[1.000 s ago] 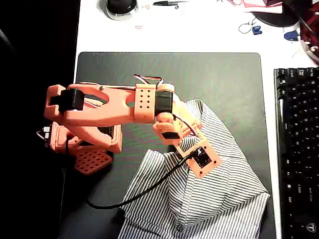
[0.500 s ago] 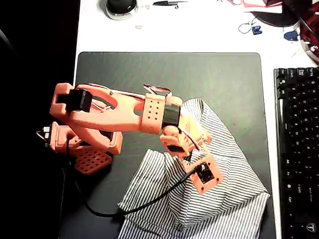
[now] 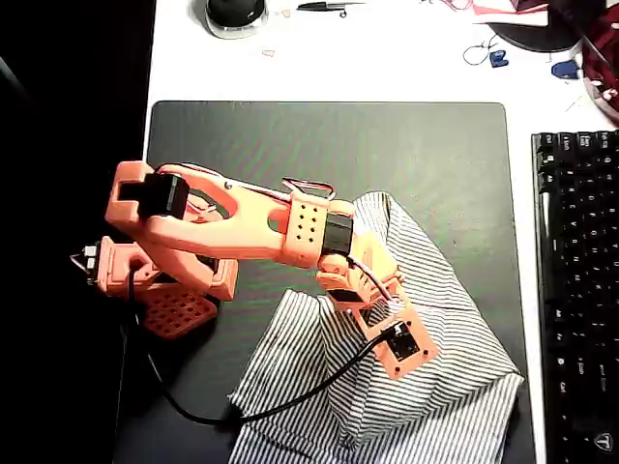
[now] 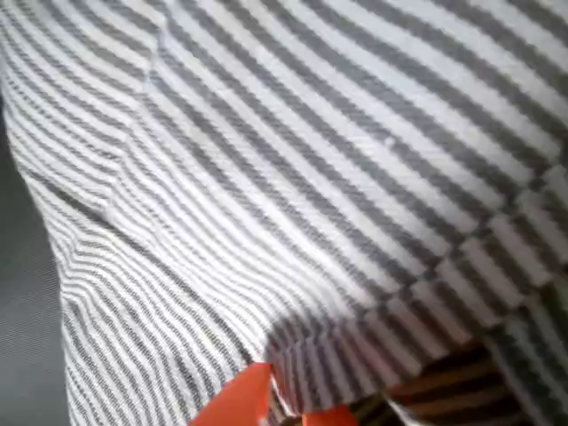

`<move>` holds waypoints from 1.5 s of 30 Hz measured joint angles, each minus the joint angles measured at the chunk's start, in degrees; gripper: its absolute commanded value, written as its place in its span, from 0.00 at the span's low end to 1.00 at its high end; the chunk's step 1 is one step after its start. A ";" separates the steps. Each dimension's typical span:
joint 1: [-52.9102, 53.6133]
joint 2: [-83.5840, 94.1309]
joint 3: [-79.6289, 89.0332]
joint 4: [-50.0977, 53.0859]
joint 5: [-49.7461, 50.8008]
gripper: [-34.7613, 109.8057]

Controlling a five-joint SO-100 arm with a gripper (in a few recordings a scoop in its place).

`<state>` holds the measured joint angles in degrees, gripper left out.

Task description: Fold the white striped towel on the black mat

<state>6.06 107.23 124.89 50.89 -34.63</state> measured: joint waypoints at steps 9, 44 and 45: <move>0.18 0.00 -10.81 7.03 0.44 0.24; 12.22 9.76 -15.56 18.72 -7.82 0.33; 10.46 11.69 -12.39 18.72 -6.94 0.34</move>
<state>16.52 118.92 112.50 69.61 -41.57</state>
